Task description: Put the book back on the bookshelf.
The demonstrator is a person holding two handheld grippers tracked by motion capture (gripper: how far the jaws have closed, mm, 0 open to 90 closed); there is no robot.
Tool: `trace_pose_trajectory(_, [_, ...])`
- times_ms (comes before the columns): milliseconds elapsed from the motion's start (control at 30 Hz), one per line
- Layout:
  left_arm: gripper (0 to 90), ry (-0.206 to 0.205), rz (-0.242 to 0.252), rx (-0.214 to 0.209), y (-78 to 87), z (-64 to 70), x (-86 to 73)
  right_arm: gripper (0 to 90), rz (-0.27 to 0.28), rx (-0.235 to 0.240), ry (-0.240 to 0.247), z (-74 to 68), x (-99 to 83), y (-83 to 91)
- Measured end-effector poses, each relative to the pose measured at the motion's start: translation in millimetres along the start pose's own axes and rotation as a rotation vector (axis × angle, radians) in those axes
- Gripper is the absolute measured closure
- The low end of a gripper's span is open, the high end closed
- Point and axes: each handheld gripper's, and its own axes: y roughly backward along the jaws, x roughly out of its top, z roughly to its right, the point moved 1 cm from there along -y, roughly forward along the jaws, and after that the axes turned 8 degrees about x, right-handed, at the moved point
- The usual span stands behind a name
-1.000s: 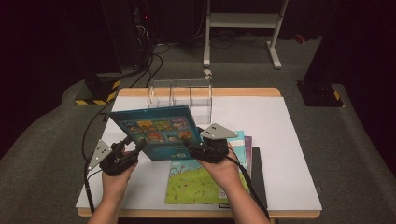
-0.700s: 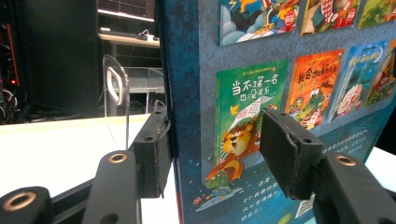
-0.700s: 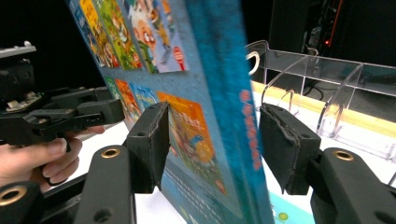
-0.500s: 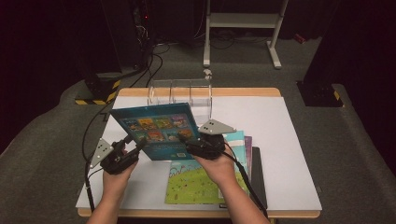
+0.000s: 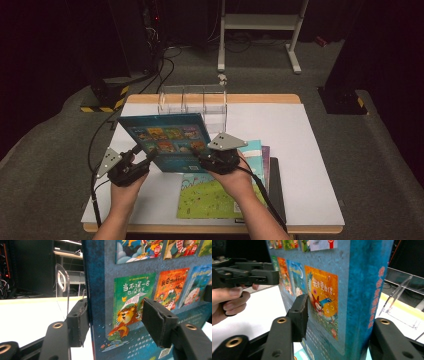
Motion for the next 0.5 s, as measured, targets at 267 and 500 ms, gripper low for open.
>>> trace_pose_trajectory(267, [41.9,-0.003,0.004,0.005,2.3,-6.9,-2.0,78.2,0.036,0.135,0.081,-8.5,-8.3,12.1])
trace_pose_trajectory(500, [38.1,-0.058,-0.097,0.1,17.3,-31.2,-19.6,82.0,0.071,0.16,-0.006,-9.8,-15.7,15.2])
